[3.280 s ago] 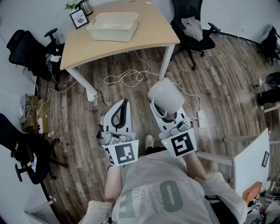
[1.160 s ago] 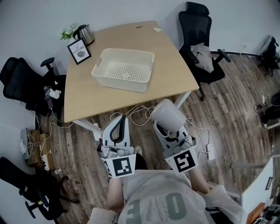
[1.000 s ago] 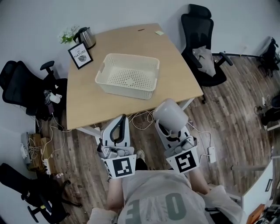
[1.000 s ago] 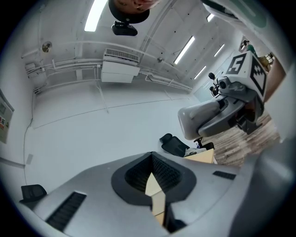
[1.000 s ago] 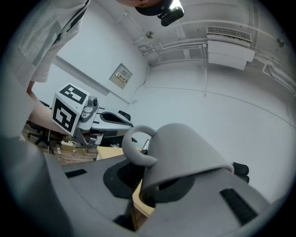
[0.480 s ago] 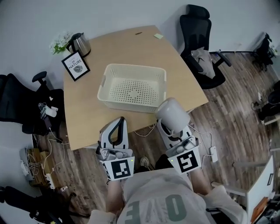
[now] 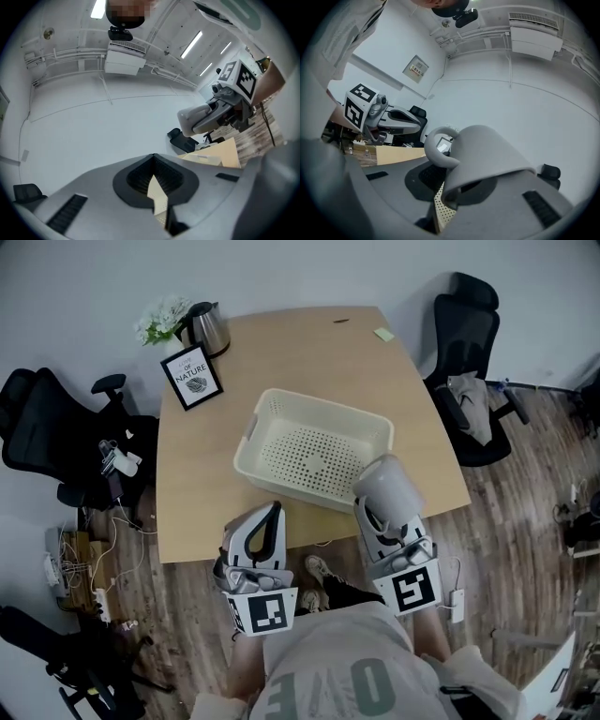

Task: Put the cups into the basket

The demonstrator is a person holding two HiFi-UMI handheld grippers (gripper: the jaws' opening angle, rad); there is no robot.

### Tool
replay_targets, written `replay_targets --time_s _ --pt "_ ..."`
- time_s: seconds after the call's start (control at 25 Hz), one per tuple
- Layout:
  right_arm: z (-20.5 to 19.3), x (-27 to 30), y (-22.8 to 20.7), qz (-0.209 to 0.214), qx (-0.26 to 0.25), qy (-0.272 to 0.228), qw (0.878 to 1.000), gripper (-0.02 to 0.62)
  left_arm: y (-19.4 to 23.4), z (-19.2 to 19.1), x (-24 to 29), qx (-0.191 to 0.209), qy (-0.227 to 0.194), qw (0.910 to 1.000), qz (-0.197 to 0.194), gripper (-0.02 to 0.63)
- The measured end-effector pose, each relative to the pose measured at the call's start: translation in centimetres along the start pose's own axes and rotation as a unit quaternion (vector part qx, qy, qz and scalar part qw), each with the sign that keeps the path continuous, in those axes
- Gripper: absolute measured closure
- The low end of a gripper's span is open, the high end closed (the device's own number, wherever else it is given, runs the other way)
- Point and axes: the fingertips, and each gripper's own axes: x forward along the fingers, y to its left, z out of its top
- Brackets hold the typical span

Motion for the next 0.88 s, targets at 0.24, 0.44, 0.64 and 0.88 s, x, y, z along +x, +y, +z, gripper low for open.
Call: replay_targets --time_s 0.24,0.44,0.64,0.88 --pt "-1.0 3.6 -3.1 0.053 -0.029 0.015 0.998 0.558 3.0 0.6 4.8 0.015 0.022 0.9990 0.036 0.600" --pt "-2.6 6.3 -3.9 0.108 0.000 -0.005 0.994 0.558 3.6 0.8 8.4 0.021 0.028 0.9978 0.056 0.600" --pt "-2.6 8.4 -5.2 0.101 0.054 -0.032 0.993 0.558 4.4 -0.8 10.2 0.042 0.047 0.9966 0.053 0.600" --pt "-2.1 10.9 -7.4 0.076 0.033 -0.020 0.996 0.558 5.5 -2.8 12.5 0.031 0.033 0.9981 0.042 0.600"
